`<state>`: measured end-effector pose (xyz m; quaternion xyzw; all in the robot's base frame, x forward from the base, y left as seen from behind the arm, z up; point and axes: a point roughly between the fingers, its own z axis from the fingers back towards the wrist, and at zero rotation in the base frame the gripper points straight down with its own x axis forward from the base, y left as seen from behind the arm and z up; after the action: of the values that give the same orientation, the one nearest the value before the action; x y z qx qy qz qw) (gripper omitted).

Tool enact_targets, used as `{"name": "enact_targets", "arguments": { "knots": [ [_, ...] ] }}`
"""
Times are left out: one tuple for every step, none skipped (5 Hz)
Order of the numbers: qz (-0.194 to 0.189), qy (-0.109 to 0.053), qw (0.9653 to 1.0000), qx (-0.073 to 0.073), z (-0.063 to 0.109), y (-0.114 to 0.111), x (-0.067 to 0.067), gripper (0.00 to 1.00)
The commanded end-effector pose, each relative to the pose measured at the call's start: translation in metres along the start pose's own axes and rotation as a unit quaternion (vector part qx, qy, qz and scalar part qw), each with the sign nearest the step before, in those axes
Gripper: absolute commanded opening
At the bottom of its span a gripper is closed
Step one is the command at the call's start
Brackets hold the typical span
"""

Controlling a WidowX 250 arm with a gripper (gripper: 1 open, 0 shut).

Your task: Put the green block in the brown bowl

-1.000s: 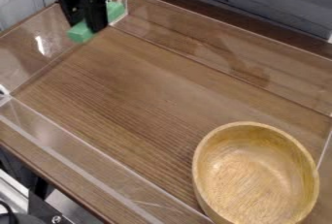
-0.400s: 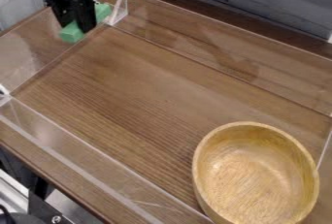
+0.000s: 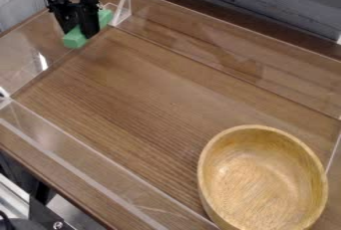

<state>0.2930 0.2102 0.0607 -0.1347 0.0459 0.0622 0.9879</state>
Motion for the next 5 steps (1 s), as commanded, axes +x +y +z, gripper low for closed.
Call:
{"name": "enact_targets", "arguments": {
  "knots": [
    [-0.005,-0.032,0.9992,0.023,0.0215,-0.0010,0.0090,0.00],
    [-0.007,-0.030,0.9992,0.023,0.0183,-0.0012,0.0125,0.00],
    [-0.008,-0.029,0.9993,0.023,0.0155,-0.0027,0.0155,0.00],
    [-0.010,-0.028,0.9993,0.023,0.0135,-0.0010,0.0187,0.00],
    [-0.013,-0.026,0.9993,0.021,0.0138,-0.0024,0.0189,0.00]
  ]
}}
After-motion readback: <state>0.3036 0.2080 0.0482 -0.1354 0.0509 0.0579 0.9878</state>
